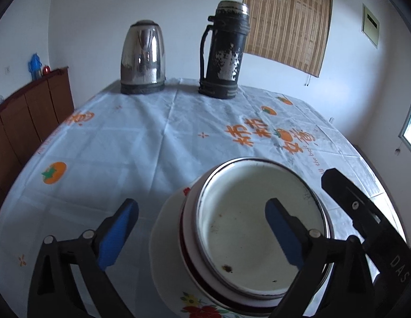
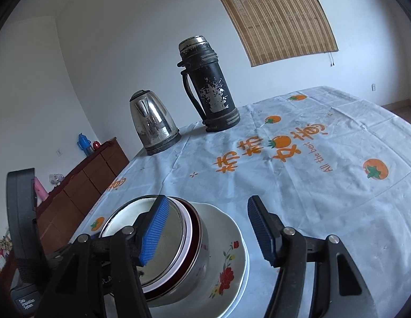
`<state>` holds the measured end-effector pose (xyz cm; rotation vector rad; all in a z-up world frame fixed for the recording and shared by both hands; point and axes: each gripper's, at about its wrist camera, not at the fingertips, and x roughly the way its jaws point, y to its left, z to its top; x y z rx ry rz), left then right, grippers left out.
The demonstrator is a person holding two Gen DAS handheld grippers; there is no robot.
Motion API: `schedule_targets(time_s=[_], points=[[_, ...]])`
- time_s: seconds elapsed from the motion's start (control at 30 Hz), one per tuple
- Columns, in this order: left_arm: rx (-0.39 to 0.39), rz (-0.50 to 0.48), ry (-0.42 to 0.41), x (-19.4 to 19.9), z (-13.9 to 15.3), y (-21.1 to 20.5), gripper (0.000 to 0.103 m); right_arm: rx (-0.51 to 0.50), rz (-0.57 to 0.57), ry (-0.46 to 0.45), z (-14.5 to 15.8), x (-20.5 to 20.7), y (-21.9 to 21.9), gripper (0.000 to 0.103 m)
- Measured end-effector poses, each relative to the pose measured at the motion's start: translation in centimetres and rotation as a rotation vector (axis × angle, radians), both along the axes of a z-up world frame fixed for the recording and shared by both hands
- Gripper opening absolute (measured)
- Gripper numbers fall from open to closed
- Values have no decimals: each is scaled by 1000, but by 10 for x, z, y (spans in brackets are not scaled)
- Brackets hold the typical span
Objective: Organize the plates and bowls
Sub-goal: 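Pull both grippers back from the stacked dishes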
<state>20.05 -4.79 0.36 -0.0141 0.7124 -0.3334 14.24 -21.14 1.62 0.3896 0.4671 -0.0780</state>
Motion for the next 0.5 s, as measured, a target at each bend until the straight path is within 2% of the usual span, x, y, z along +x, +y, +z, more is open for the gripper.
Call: schedule_targets(time_s=[0.17, 0.4, 0.5], points=[[-1, 58, -59, -6, 1, 8, 98, -38, -23, -29, 1, -3, 1, 64], [110, 151, -225, -24, 6, 12, 102, -184, -56, -133, 5, -17, 13, 65], [123, 174, -264, -29, 6, 16, 103, -234, -57, -153, 7, -20, 18, 66]])
